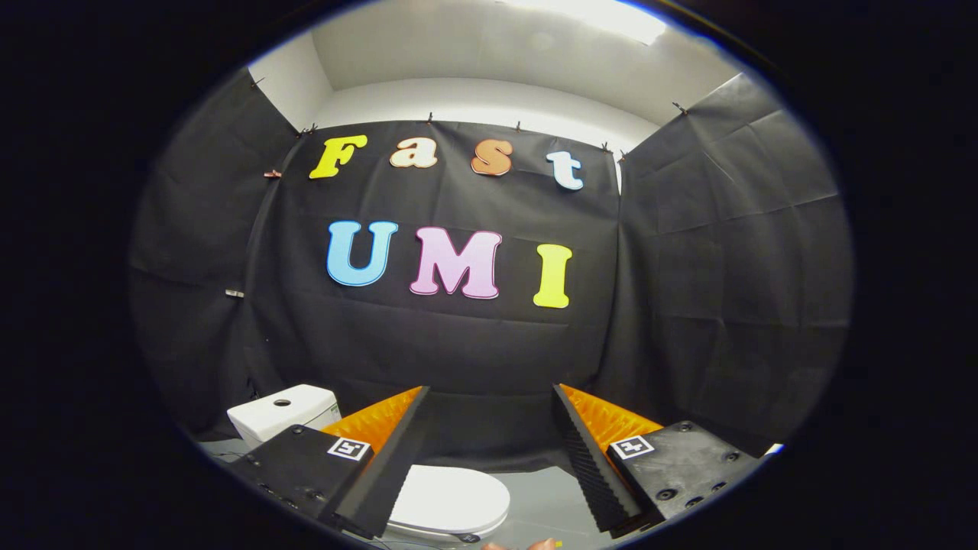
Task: Open the toilet lid.
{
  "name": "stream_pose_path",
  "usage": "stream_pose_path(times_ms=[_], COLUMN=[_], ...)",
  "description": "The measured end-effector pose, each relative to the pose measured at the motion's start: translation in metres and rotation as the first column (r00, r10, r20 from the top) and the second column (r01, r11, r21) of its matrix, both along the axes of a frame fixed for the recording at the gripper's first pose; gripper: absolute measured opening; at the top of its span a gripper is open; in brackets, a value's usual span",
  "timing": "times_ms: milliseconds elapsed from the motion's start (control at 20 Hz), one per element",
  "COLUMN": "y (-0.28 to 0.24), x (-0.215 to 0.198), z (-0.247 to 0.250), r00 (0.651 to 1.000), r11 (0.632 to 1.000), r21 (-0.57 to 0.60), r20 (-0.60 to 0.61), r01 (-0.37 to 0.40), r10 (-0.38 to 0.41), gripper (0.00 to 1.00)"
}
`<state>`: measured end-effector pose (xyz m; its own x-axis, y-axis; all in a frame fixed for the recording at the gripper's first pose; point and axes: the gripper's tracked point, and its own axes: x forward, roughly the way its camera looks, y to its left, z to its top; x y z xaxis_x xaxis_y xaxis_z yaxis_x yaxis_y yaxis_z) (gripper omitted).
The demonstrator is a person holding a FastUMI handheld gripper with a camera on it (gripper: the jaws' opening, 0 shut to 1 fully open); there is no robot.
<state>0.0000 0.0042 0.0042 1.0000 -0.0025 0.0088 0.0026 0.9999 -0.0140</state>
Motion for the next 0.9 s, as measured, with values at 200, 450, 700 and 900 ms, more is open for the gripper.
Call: stream_pose_path(times_ms=[200, 450, 700, 900], y=[0.0, -0.001, -0.003, -0.011], x=[0.0, 0.001, 0.005, 0.017], z=[0.0, -0.001, -0.005, -0.027], r00=[1.0, 1.0, 1.0, 0.999], r11=[1.0, 1.0, 1.0, 1.0], r21=[0.008, 0.001, 0.012, 0.001], r20=[-0.004, -0.003, 0.019, 0.037], r01=[0.0, 0.001, -0.014, -0.027], r10=[0.0, -0.001, 0.014, 0.027], gripper=[0.98, 0.98, 0.98, 0.98])
